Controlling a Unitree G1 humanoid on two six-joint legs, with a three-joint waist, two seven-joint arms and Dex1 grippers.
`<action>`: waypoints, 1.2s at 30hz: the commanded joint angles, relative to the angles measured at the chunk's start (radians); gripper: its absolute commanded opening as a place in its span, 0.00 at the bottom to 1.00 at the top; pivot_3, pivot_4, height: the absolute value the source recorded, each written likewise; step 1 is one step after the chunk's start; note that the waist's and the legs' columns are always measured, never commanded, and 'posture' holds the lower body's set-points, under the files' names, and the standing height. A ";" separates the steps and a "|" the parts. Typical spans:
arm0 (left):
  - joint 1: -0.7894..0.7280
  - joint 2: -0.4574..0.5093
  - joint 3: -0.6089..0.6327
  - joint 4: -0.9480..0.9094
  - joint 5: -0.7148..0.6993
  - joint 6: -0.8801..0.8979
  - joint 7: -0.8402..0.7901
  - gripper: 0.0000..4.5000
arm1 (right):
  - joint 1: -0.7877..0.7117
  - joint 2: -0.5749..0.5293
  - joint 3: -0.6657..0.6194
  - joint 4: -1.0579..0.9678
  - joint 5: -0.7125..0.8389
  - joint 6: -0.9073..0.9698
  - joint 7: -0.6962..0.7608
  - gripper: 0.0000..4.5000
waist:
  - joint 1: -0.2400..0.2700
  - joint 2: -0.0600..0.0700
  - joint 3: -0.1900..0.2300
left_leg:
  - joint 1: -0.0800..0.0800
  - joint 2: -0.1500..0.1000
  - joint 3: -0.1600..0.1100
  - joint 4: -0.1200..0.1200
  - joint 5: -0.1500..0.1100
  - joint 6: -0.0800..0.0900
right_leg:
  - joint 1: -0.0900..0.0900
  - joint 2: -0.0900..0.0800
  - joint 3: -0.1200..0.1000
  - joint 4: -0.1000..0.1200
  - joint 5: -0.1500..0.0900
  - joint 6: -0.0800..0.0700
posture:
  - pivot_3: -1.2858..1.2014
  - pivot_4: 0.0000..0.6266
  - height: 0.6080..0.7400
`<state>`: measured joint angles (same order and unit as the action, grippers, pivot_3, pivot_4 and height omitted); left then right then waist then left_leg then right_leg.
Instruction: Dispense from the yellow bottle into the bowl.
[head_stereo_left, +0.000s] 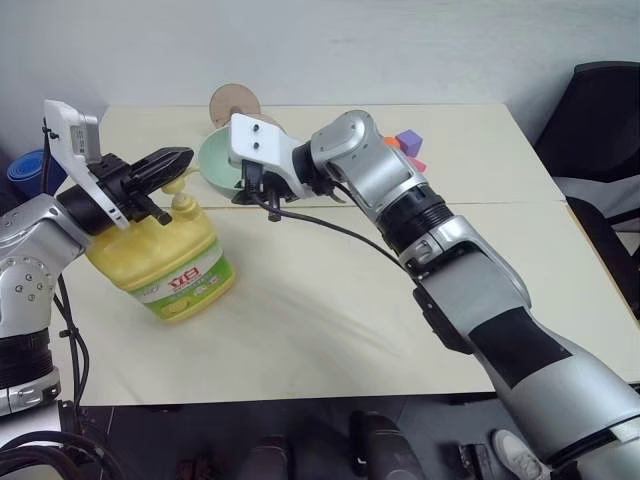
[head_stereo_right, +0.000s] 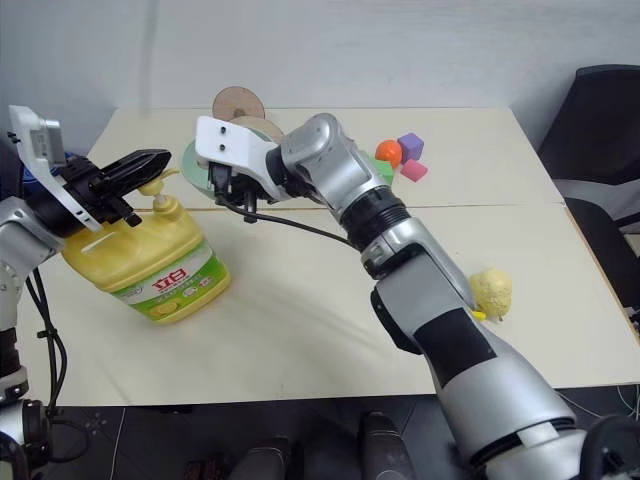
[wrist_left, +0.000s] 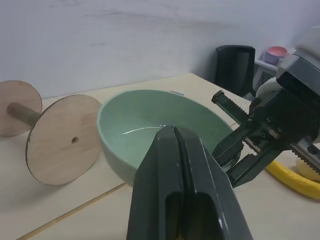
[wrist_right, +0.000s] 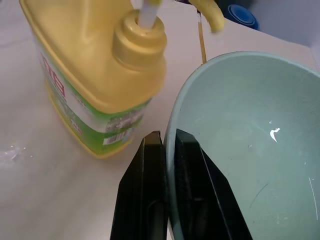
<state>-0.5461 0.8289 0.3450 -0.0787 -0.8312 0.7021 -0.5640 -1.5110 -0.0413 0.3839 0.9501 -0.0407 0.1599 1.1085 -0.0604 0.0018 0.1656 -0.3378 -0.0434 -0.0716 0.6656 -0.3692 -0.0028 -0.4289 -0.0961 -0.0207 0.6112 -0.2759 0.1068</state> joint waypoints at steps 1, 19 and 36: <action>-0.005 0.004 -0.005 0.005 0.046 0.020 0.024 0.01 | -0.057 0.029 -0.034 0.001 0.001 -0.032 0.010 0.00 | 0.000 0.000 0.000 | 0.000 0.000 0.000 0.000 0.000 0.000 | 0.000 0.000 0.000 0.000 0.000 0.000 | 0.52 0.24 1.00; 0.100 -0.014 -0.083 -0.044 0.119 0.130 0.083 0.01 | -0.077 0.072 -0.073 0.032 -0.001 -0.056 0.011 0.00 | 0.000 0.000 0.000 | 0.003 0.000 0.000 0.000 0.000 -0.001 | 0.000 0.000 0.002 0.004 0.000 0.000 | 0.52 0.24 1.00; 0.209 -0.059 -0.124 -0.016 0.129 0.178 0.075 0.01 | -0.078 0.097 -0.097 0.028 0.014 -0.058 0.032 0.00 | 0.000 0.010 -0.007 | 0.006 0.000 0.000 0.000 0.000 -0.001 | 0.001 -0.001 0.005 0.008 -0.001 -0.001 | 0.52 0.24 1.00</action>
<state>-0.4622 0.7991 0.3424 -0.1850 -0.7597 0.7612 -0.4877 -1.5416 0.0381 0.3433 1.0298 -0.0630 0.1326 1.1434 -0.0601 0.0121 0.1583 -0.3314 -0.0434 -0.0714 0.6654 -0.3697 -0.0040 -0.4280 -0.0967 -0.0160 0.6194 -0.2766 0.1054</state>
